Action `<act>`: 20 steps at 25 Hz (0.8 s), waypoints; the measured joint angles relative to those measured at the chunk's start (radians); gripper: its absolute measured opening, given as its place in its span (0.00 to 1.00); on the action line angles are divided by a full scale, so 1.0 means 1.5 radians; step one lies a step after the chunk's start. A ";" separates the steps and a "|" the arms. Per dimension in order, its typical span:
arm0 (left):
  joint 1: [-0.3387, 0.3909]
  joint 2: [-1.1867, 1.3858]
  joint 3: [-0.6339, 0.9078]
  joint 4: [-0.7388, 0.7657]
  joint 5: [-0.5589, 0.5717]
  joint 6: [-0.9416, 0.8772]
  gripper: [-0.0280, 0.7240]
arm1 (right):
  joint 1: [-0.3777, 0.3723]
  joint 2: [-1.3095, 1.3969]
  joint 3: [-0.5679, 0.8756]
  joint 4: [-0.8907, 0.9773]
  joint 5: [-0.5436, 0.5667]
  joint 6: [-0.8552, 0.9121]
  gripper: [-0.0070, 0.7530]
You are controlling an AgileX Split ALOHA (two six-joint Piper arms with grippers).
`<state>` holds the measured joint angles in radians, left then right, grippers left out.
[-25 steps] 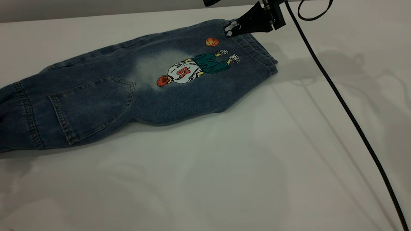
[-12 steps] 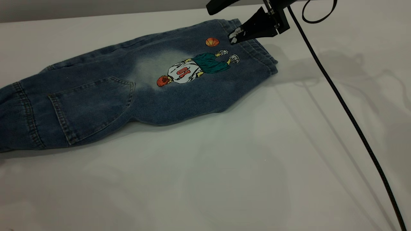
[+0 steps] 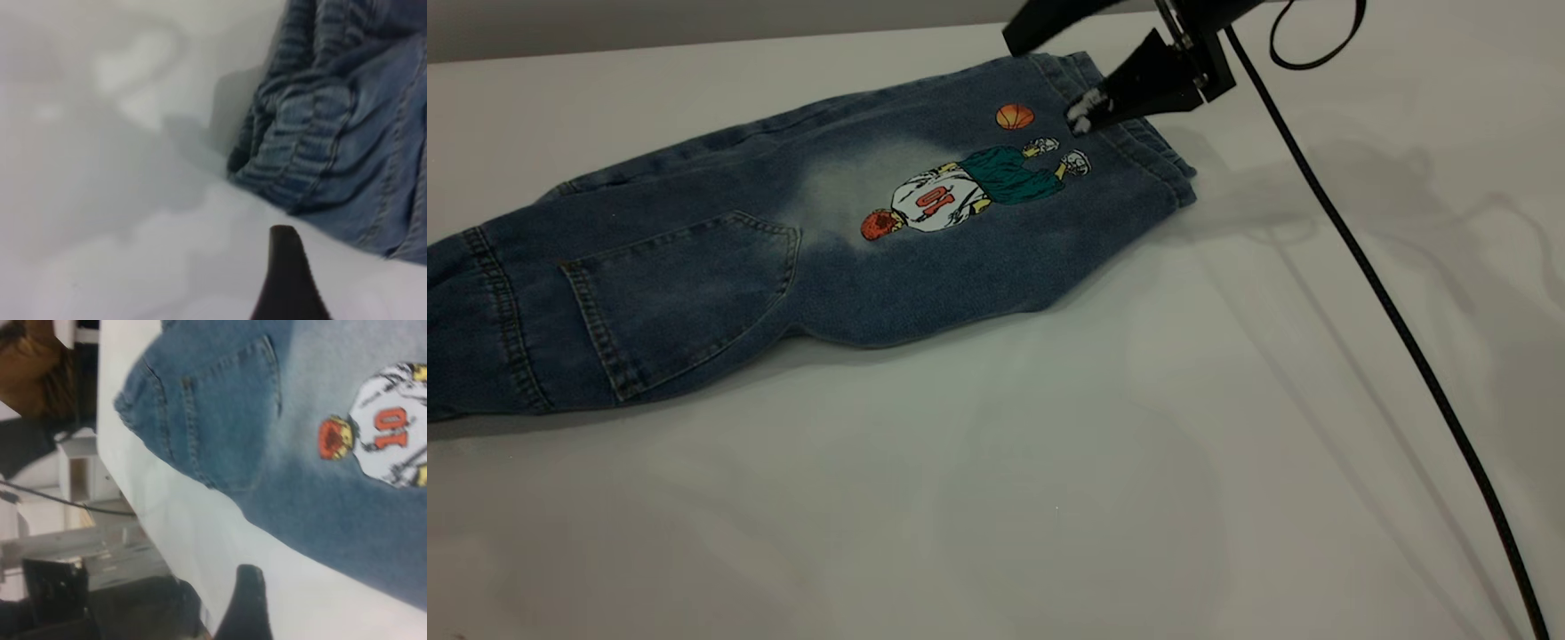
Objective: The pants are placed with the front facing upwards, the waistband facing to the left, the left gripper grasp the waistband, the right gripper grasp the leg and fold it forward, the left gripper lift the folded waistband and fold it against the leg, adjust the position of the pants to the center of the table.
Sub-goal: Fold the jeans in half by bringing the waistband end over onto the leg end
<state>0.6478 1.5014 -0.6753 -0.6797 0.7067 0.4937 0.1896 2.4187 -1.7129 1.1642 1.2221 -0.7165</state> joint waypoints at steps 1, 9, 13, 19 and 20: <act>0.012 0.009 -0.001 -0.017 0.009 0.021 0.60 | 0.000 0.000 0.000 0.000 0.000 0.000 0.73; 0.082 0.133 -0.016 -0.188 0.088 0.202 0.59 | 0.000 0.000 0.000 0.008 0.000 -0.004 0.73; 0.096 0.163 -0.034 -0.182 0.055 0.203 0.59 | 0.000 0.000 0.000 0.008 -0.001 -0.005 0.73; 0.087 0.175 -0.038 -0.102 0.044 0.142 0.59 | 0.000 0.000 0.000 0.009 -0.011 -0.006 0.73; 0.083 0.185 -0.038 -0.103 0.044 0.147 0.59 | 0.000 0.000 0.000 0.010 -0.013 -0.006 0.73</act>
<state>0.7725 1.7785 -0.7329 -0.8344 0.7733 0.7138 0.1896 2.4187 -1.7129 1.1794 1.2024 -0.7259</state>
